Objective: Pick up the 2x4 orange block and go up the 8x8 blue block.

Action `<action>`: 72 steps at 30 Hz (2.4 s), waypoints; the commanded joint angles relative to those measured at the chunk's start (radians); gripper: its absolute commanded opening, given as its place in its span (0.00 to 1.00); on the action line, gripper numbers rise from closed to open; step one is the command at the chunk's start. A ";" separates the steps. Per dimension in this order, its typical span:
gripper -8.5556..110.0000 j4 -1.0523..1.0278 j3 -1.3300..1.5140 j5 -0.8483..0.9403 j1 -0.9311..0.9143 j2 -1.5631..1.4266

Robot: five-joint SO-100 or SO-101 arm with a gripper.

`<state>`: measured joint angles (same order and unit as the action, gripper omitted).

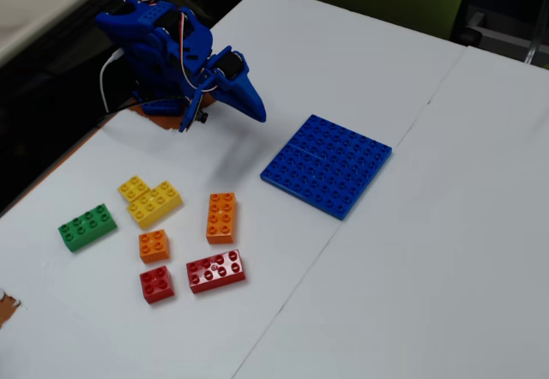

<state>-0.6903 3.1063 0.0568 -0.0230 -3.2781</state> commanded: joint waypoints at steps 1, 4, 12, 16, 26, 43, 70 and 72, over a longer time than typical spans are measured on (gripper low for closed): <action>0.07 0.005 0.035 0.005 0.003 -0.043; 0.07 0.005 0.035 0.005 0.003 -0.043; 0.07 0.005 0.035 0.005 0.003 -0.043; 0.07 0.005 0.035 0.005 0.003 -0.043; 0.07 0.005 0.035 0.005 0.003 -0.043; 0.07 0.005 0.037 0.014 0.002 -0.043; 0.16 -0.198 -0.291 1.330 -0.040 0.160; 0.16 -0.256 -0.445 1.284 -0.048 0.319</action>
<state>-0.8882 2.8716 1.3867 -0.0660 -3.1278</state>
